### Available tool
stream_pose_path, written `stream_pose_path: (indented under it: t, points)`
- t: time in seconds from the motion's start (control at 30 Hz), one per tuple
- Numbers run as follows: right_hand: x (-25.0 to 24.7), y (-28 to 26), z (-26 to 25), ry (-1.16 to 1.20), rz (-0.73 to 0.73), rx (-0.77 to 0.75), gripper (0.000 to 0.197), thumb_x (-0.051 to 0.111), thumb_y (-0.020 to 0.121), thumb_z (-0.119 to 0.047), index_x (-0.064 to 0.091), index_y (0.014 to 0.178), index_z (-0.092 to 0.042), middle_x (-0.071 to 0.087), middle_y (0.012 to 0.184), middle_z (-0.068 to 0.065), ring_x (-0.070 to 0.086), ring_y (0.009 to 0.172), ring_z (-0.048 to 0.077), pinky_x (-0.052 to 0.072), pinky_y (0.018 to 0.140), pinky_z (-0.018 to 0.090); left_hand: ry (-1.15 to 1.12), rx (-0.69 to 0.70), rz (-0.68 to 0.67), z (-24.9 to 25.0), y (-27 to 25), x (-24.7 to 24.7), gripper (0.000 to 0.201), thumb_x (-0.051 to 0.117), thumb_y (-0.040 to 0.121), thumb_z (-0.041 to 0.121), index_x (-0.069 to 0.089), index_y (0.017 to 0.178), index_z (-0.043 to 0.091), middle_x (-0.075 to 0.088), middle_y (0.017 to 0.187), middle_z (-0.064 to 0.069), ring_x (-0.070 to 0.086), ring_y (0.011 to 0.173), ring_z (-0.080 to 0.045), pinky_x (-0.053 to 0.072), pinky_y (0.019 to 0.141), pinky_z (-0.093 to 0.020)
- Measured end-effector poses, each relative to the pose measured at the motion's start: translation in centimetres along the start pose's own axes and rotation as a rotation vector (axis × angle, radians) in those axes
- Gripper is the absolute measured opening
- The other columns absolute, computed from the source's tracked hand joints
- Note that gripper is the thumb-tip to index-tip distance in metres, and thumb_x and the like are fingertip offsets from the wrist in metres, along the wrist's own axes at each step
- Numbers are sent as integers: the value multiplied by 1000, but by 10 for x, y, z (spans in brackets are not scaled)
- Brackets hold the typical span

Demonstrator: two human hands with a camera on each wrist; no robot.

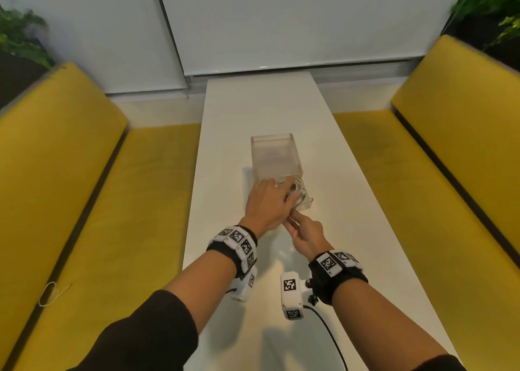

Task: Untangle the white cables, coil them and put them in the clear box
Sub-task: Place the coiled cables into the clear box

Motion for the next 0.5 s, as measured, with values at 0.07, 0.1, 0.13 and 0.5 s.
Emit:
stream_pose_path:
  t: [0.07,0.1,0.13,0.5]
  points:
    - [-3,-1,0,-35,40,10,21,51,91,15,58,110,13,66,95,23,66,86,28,55,87,37,-22,41,-16,0,-10,4,54,36,98,62,62,124,22,66,114,-17,59,102,-35,45,86,-44]
    - [-3,-2,1,-28,43,16,18,54,90,13,60,108,13,67,99,24,67,89,28,55,84,36,-7,67,-21,-1,-12,8,53,36,98,59,64,122,21,64,122,-17,57,110,-35,45,90,-46]
    - [-3,-3,3,-17,52,24,15,59,89,11,62,104,12,67,106,26,67,94,30,55,84,35,10,85,-23,-2,-13,9,47,38,99,51,65,120,18,63,124,-17,56,113,-36,45,91,-47]
    - [-5,5,6,-88,79,17,10,63,88,7,69,88,-2,65,125,25,63,119,27,49,104,35,92,109,-129,10,-4,28,34,62,85,1,59,119,-4,49,145,-30,56,125,-44,41,107,-53]
Point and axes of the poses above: each hand's wrist, its own y-axis towards the middle knuckle, its own x-axis out of the palm, z = x × y, the point moved 8 cm from there along y, towards the middle knuckle
